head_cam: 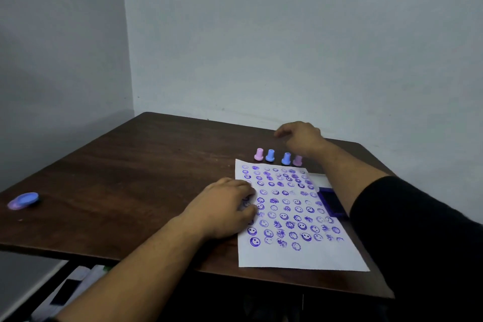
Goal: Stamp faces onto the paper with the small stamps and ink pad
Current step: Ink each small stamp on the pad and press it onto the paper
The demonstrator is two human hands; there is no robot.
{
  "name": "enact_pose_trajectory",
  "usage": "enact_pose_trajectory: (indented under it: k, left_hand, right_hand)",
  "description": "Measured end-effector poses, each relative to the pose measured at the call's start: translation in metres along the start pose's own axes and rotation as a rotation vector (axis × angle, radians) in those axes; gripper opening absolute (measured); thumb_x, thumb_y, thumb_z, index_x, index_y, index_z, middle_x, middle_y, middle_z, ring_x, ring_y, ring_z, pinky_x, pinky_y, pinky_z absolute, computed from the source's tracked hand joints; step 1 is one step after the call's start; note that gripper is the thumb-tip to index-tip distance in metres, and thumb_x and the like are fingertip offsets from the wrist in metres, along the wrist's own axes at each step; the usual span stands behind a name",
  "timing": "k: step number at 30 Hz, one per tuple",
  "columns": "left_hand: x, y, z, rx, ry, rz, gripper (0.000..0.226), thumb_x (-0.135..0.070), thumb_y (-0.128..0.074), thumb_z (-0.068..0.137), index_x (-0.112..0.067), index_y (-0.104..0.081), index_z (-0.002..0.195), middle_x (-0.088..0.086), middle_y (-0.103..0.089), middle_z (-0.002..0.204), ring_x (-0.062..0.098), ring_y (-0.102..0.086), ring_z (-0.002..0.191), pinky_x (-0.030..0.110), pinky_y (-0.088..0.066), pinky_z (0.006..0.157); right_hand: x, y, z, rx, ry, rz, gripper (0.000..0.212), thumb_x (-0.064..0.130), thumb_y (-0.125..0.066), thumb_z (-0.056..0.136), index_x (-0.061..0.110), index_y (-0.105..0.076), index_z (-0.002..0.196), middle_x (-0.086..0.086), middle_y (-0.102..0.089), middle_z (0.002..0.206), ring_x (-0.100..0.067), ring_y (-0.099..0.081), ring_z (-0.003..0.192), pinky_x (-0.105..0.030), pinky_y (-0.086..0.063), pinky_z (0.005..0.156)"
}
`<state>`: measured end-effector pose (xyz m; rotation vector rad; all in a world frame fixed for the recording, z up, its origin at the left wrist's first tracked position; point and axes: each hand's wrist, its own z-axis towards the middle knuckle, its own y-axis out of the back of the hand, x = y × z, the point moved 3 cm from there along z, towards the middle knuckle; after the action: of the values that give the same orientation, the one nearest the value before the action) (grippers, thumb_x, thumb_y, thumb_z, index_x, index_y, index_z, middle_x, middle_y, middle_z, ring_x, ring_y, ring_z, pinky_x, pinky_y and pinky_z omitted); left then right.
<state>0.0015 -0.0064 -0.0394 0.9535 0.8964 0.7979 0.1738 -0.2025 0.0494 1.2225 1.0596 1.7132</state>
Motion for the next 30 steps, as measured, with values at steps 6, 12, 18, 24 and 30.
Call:
enact_pose_trajectory:
  k: [6,12,18,24,30]
  left_hand:
    - [0.004,-0.001,0.002,0.017,0.015,-0.006,0.056,-0.059,-0.044,0.089,-0.031,-0.055,0.136,-0.014,-0.057,0.14,0.01,-0.045,0.13,0.033,-0.037,0.108]
    - [0.004,0.001,0.002,0.027,0.042,-0.03,0.058,-0.059,-0.047,0.09,-0.034,-0.051,0.142,-0.017,-0.05,0.148,0.006,-0.036,0.138,0.029,-0.034,0.112]
    - [0.002,0.001,0.002,0.015,0.041,-0.041,0.056,-0.055,-0.05,0.094,-0.036,-0.048,0.147,-0.019,-0.046,0.151,0.001,-0.031,0.14,0.021,-0.029,0.107]
    - [0.001,0.003,0.002,0.0,0.041,-0.043,0.053,-0.052,-0.052,0.095,-0.035,-0.05,0.145,-0.018,-0.048,0.15,0.001,-0.033,0.139,0.022,-0.031,0.109]
    - [0.002,0.001,0.003,-0.006,0.031,-0.045,0.054,-0.054,-0.052,0.095,-0.036,-0.049,0.145,-0.019,-0.047,0.151,0.001,-0.032,0.14,0.023,-0.031,0.11]
  right_hand:
    - [-0.079,0.032,-0.029,-0.047,-0.085,-0.125,0.034,0.013,-0.064,0.092,0.037,-0.079,0.111,0.013,-0.076,0.126,-0.017,-0.065,0.125,-0.044,-0.044,0.115]
    - [-0.138,0.027,-0.057,0.074,-0.142,-0.1,0.022,0.01,-0.074,0.091,0.029,-0.081,0.1,0.002,-0.08,0.115,-0.017,-0.07,0.111,-0.03,-0.052,0.103]
    - [-0.158,0.015,-0.062,0.042,-0.111,-0.072,0.02,0.013,-0.072,0.097,0.021,-0.083,0.111,0.0,-0.079,0.119,-0.017,-0.069,0.111,-0.019,-0.044,0.091]
    - [-0.156,0.01,-0.06,-0.001,-0.086,-0.102,0.016,0.016,-0.074,0.095,0.02,-0.084,0.107,0.002,-0.08,0.117,-0.019,-0.07,0.112,-0.02,-0.044,0.091]
    - [-0.156,0.009,-0.06,-0.007,-0.122,-0.098,0.015,0.014,-0.071,0.095,0.023,-0.083,0.092,0.001,-0.081,0.107,-0.02,-0.071,0.104,-0.023,-0.046,0.085]
